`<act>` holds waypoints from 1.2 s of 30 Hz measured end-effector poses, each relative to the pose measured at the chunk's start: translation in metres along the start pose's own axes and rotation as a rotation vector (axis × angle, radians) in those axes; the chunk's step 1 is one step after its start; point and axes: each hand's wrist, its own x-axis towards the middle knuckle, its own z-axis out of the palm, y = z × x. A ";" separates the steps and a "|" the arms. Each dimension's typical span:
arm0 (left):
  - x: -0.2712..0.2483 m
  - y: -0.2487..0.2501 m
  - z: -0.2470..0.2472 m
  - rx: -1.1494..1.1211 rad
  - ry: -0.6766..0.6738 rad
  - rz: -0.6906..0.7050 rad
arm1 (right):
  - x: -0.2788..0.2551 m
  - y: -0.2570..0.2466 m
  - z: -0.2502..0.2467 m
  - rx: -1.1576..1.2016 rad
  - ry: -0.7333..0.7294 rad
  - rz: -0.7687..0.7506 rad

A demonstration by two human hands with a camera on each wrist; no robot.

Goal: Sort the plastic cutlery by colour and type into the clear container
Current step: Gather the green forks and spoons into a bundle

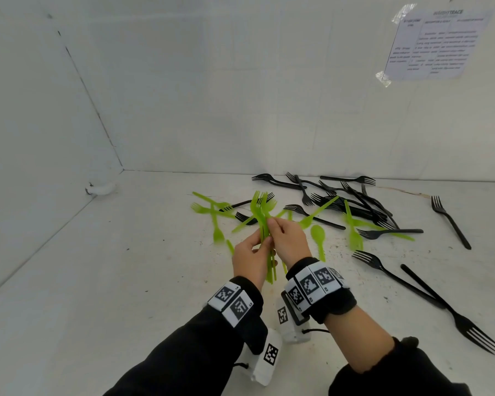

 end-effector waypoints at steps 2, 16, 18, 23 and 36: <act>0.000 -0.001 -0.001 0.030 -0.020 -0.005 | -0.001 -0.001 0.001 -0.010 -0.013 0.014; -0.005 0.001 -0.018 0.152 -0.159 -0.014 | 0.001 -0.001 -0.006 -0.025 -0.133 -0.032; -0.007 0.001 -0.019 0.145 -0.158 -0.015 | 0.005 -0.001 -0.004 -0.109 -0.146 -0.035; -0.008 0.005 -0.020 0.092 -0.172 -0.068 | 0.004 -0.009 -0.008 -0.127 -0.227 -0.038; 0.005 0.017 -0.017 -0.484 -0.103 -0.444 | -0.010 -0.023 0.001 -0.803 -0.425 -0.192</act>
